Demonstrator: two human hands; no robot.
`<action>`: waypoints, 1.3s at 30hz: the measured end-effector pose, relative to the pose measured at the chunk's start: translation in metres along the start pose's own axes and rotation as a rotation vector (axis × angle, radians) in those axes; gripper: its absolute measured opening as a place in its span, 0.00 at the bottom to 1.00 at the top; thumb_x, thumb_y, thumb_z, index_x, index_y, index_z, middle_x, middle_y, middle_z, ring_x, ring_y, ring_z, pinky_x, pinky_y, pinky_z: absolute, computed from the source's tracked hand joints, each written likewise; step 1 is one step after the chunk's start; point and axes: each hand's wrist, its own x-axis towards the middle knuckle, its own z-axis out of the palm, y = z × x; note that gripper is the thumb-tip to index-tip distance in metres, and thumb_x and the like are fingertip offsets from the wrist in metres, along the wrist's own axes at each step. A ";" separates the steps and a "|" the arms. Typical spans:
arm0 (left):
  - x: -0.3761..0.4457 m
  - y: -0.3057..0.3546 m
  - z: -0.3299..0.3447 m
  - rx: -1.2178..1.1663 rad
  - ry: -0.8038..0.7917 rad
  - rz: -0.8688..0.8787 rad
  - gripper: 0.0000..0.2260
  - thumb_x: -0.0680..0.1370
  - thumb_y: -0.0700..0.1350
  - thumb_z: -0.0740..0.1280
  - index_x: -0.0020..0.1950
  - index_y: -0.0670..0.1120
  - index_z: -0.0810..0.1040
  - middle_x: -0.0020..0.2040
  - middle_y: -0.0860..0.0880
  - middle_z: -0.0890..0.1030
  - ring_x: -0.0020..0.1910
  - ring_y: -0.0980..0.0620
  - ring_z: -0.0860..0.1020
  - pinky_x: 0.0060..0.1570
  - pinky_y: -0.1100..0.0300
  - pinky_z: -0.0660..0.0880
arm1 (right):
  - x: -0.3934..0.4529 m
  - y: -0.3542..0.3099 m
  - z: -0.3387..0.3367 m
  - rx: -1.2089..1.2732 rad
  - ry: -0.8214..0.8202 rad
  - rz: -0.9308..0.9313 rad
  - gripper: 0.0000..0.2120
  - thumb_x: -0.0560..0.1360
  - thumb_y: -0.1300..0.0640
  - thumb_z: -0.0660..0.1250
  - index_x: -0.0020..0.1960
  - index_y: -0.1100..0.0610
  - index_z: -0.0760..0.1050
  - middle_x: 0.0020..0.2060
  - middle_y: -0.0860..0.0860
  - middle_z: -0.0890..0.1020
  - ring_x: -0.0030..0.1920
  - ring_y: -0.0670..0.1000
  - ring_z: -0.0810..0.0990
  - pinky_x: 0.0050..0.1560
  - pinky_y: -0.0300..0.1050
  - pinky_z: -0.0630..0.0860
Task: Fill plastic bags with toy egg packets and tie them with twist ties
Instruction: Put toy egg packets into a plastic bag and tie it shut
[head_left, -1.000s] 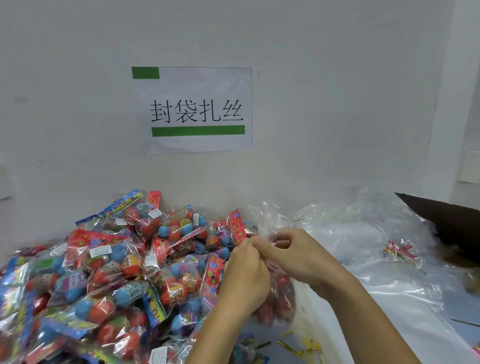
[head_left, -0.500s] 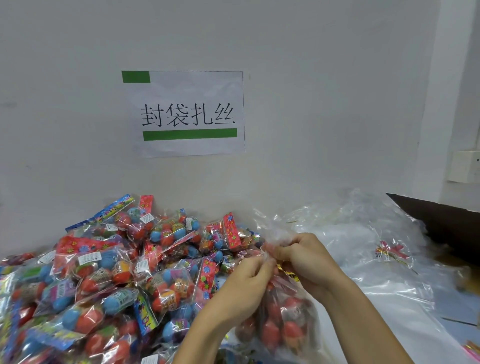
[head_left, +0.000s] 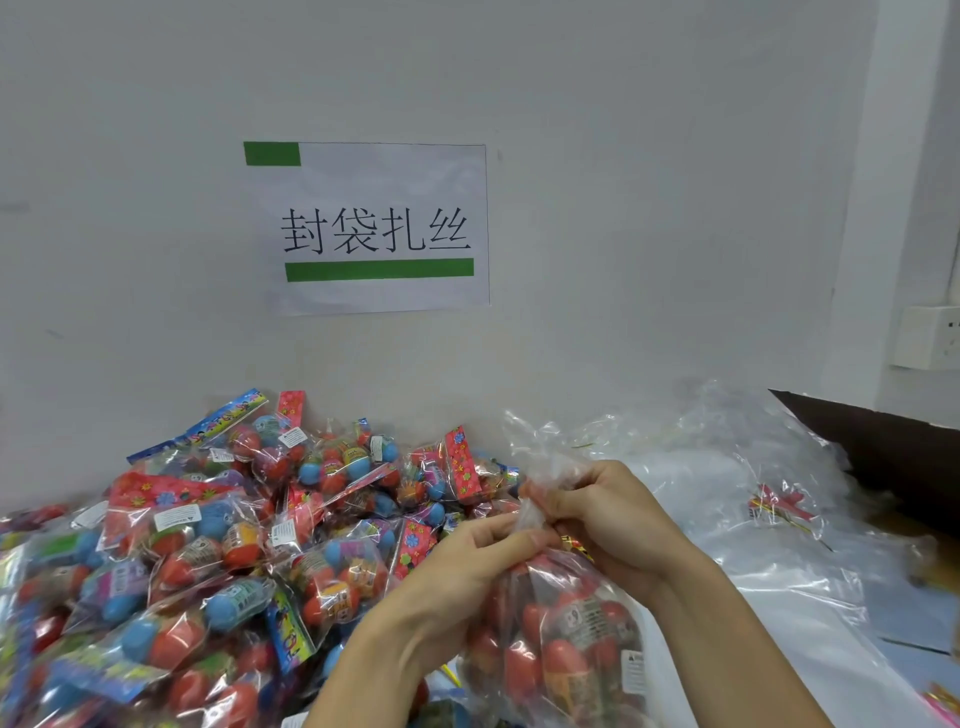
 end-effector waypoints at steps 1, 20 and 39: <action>-0.001 0.001 0.000 -0.005 0.004 -0.014 0.16 0.77 0.42 0.70 0.58 0.31 0.79 0.51 0.36 0.81 0.47 0.41 0.79 0.47 0.53 0.78 | 0.000 0.000 0.000 0.001 -0.013 0.004 0.12 0.66 0.61 0.74 0.36 0.72 0.80 0.34 0.65 0.83 0.34 0.59 0.83 0.38 0.49 0.81; -0.004 0.000 0.005 -0.186 0.034 0.103 0.21 0.80 0.43 0.65 0.61 0.24 0.73 0.60 0.23 0.74 0.54 0.36 0.75 0.55 0.50 0.76 | 0.001 0.003 -0.004 0.006 0.028 -0.027 0.11 0.68 0.62 0.72 0.38 0.72 0.80 0.32 0.60 0.83 0.34 0.55 0.83 0.36 0.44 0.80; 0.002 0.003 0.007 -0.067 0.034 0.099 0.11 0.79 0.48 0.66 0.47 0.43 0.85 0.44 0.42 0.84 0.43 0.47 0.84 0.47 0.57 0.80 | -0.004 -0.006 0.001 0.059 0.039 -0.030 0.04 0.68 0.64 0.72 0.35 0.64 0.83 0.35 0.61 0.81 0.36 0.56 0.81 0.39 0.47 0.81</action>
